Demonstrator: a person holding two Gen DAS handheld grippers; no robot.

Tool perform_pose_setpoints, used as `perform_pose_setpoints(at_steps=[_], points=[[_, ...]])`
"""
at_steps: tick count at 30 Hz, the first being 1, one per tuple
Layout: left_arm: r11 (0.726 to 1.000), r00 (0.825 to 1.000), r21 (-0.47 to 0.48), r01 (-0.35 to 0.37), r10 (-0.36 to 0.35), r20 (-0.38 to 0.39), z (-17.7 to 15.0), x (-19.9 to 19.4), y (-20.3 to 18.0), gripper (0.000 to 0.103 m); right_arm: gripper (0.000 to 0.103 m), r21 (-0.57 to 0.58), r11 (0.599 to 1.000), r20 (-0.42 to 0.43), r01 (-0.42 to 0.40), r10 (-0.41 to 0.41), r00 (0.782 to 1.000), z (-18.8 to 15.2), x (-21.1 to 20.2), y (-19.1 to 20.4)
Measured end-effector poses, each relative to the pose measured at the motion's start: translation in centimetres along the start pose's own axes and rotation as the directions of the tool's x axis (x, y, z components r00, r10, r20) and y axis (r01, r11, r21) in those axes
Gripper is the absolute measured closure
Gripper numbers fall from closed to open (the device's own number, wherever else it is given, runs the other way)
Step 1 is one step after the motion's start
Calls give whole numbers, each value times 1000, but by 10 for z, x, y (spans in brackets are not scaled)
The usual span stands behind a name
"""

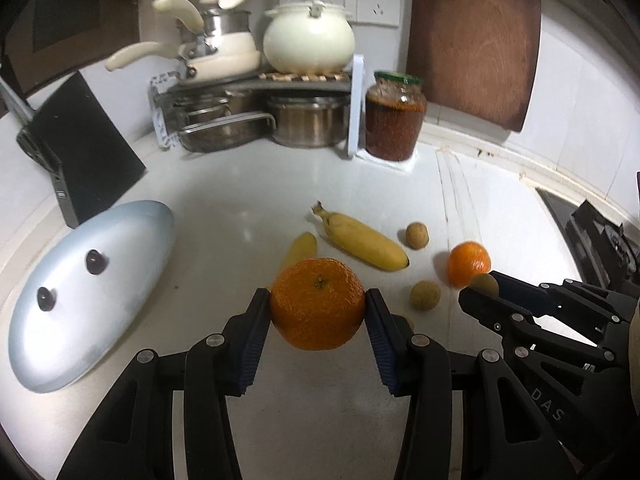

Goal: Organize fruits

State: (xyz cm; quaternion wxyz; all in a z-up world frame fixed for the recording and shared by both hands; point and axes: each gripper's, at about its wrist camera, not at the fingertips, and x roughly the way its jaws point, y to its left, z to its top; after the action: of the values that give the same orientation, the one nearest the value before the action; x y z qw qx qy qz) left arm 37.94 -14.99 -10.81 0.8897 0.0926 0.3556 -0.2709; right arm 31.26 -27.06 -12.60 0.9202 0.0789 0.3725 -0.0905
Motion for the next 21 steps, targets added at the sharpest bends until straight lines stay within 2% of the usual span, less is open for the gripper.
perform_pose_setpoints(at_steps=[10,21], points=[[998,994,-47,-52,56,89,10,-41,15,56,79,-51,997,89,-52,56,994,19,-28,21],[986,977,-109,-127,143,159,12,-84,36,56,79,-109,988,167,-111,128,978,37,-46,47]])
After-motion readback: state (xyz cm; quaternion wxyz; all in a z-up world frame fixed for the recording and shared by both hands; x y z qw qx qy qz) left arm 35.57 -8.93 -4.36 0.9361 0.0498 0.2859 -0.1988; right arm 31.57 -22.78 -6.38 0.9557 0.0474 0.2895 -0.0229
